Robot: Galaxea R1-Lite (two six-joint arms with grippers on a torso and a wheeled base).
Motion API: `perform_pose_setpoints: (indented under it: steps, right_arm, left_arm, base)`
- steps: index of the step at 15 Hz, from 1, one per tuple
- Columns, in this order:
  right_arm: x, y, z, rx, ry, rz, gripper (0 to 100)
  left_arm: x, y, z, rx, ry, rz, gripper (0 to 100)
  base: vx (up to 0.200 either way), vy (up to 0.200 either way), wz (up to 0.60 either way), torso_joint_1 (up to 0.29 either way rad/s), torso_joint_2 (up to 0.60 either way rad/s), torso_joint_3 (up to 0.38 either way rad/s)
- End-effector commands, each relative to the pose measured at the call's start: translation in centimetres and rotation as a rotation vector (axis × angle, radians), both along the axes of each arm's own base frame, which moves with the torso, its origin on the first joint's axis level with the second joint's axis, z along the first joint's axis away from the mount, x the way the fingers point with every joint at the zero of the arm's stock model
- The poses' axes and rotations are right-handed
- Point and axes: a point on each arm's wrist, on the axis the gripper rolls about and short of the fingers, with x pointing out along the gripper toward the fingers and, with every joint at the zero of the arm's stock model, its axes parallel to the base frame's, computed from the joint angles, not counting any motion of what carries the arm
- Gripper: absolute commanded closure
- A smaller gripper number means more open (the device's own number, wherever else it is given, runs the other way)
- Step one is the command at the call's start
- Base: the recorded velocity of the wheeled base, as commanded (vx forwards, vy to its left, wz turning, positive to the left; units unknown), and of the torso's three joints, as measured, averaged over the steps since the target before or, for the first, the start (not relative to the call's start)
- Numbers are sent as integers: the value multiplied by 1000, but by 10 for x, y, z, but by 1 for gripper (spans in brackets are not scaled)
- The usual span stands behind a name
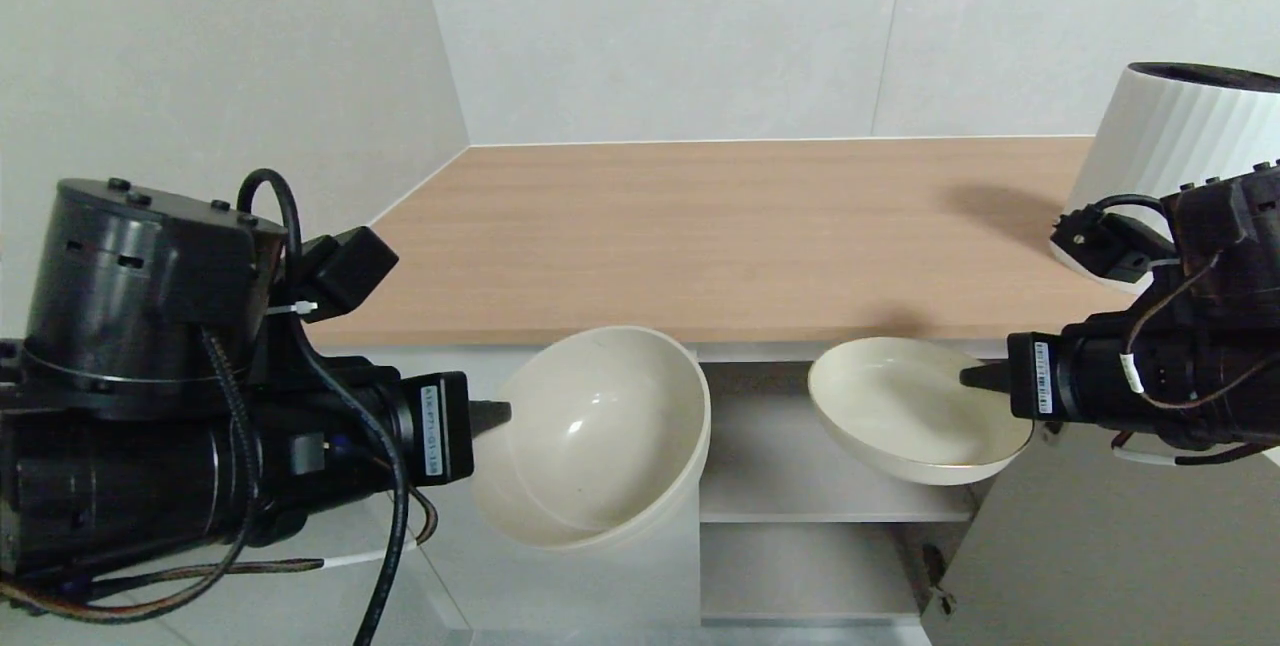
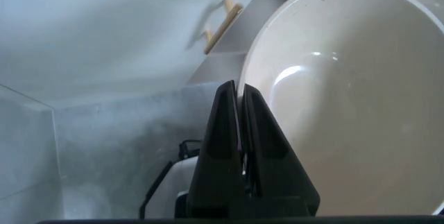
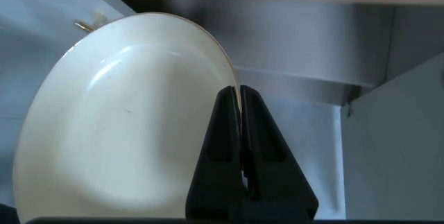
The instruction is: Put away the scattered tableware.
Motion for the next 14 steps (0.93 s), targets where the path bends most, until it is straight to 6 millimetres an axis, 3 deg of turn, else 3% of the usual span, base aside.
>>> perform_pose_setpoints:
  steps: [1,10,14]
  right_arm:
    - [2,1,-5,-14,16,5,100]
    - [14,7,-28,-57,42,25,100]
    - [23,11,-41,-68,60,22,100]
  left_arm:
    - [2,-1,-2,5,7,1,100]
    - [3,-2,-4,11,16,1,100]
    - [3,-3,-5,12,17,-3,100]
  base:
    - [0,0,0,-149,427,271]
    - [0,0,0,-129,448,312]
    - [0,0,0,-32,137,99]
